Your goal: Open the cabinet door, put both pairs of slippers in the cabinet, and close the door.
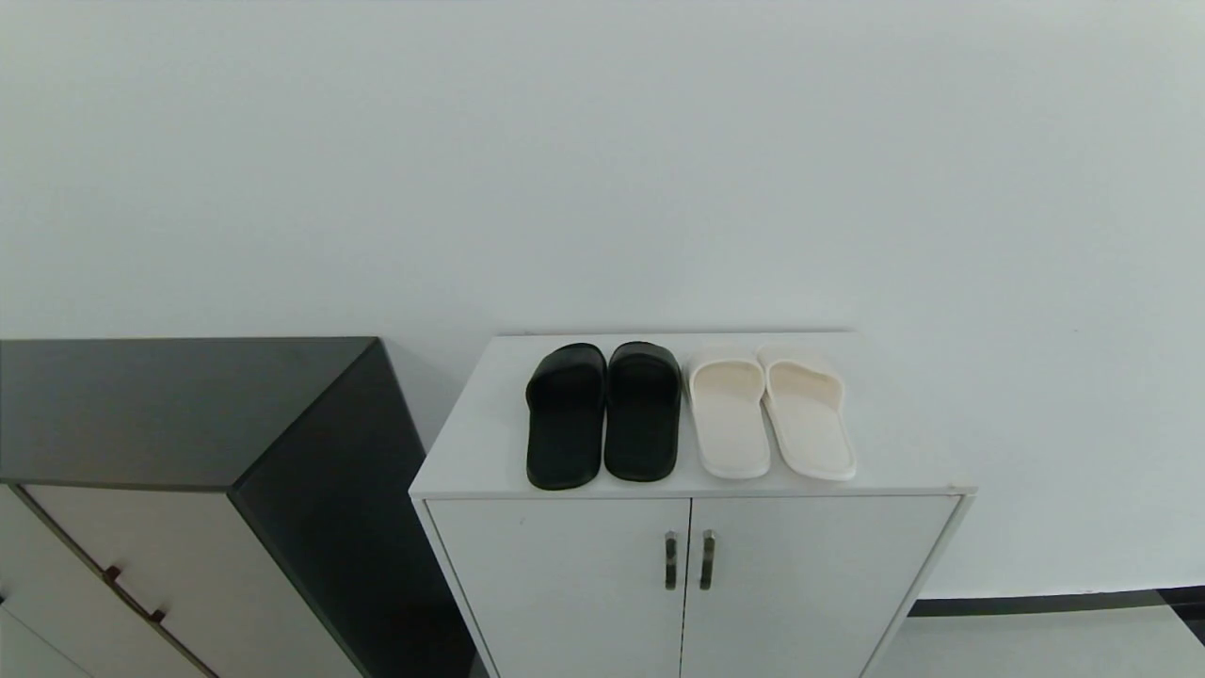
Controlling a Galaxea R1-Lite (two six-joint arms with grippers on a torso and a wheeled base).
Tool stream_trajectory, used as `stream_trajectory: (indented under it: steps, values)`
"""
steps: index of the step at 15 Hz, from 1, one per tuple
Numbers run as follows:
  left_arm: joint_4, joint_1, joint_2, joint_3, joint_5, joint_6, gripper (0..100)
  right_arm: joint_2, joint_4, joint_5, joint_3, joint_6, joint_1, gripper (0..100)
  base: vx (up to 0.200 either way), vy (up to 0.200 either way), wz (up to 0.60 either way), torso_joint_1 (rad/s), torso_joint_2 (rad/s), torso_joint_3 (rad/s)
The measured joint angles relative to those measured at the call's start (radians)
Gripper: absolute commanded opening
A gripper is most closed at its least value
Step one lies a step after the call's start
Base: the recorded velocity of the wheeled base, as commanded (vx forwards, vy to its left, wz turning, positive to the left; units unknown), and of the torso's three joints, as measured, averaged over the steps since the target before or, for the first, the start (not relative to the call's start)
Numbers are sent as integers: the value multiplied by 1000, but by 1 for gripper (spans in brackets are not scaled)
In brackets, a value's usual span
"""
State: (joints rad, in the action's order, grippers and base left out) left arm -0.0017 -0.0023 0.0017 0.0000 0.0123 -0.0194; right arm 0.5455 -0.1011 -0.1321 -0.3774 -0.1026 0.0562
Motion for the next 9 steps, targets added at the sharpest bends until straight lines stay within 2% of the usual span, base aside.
stream_trajectory:
  steps: [2, 3, 6, 9]
  values:
    - [0, 0, 0, 0, 0, 0, 0, 211, -157, 9, -26, -7, 27, 100, 0, 0, 0, 0, 0, 0]
    - [0, 0, 0, 0, 0, 0, 0, 320, -226, 51, -50, -14, 62, 100, 0, 0, 0, 0, 0, 0]
    - [0, 0, 0, 0, 0, 0, 0, 567, -311, 271, -197, -64, 269, 100, 0, 0, 0, 0, 0, 0]
    - [0, 0, 0, 0, 0, 1, 0, 759, -326, 470, -370, -85, 421, 100, 0, 0, 0, 0, 0, 0]
